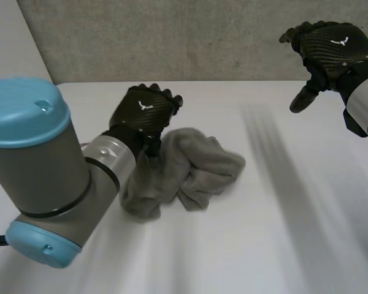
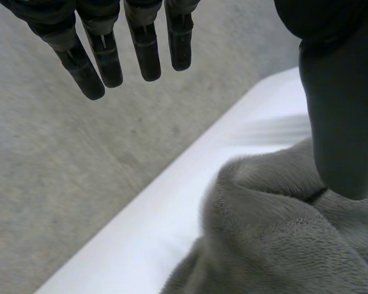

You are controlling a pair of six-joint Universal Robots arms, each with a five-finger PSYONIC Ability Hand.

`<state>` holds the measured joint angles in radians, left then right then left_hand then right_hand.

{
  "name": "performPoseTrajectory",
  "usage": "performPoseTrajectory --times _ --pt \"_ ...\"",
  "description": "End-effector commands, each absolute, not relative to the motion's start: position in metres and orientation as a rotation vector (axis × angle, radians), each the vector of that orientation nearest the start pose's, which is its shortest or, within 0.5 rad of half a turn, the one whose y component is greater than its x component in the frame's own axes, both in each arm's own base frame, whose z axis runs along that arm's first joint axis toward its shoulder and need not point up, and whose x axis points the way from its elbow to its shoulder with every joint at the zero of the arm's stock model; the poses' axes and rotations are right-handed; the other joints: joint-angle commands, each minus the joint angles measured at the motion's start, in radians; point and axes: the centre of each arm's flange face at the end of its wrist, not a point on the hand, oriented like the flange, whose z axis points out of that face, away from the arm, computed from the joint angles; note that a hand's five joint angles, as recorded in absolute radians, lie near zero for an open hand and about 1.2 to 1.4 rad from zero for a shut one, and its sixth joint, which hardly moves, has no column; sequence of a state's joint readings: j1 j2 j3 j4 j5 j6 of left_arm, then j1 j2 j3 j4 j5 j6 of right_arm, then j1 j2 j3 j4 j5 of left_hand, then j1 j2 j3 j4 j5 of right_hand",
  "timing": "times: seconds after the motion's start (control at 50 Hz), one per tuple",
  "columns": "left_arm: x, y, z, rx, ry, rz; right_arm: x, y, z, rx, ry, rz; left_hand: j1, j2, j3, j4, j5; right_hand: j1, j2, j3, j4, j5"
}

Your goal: Fold the towel.

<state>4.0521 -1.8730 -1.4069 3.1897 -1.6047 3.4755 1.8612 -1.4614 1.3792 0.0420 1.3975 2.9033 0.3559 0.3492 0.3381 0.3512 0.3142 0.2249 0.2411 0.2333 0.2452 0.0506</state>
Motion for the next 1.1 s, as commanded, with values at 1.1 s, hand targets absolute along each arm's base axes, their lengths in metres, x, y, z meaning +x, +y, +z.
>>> performPoseTrajectory --times 1.1 --pt "-0.267 -0.248 0.255 0.902 2.466 -1.909 0.273 -0.265 0.266 -0.971 2.074 -1.799 -0.004 0.002 0.013 0.000 -0.137 -0.050 -0.067 -0.059 -0.071 -0.051"
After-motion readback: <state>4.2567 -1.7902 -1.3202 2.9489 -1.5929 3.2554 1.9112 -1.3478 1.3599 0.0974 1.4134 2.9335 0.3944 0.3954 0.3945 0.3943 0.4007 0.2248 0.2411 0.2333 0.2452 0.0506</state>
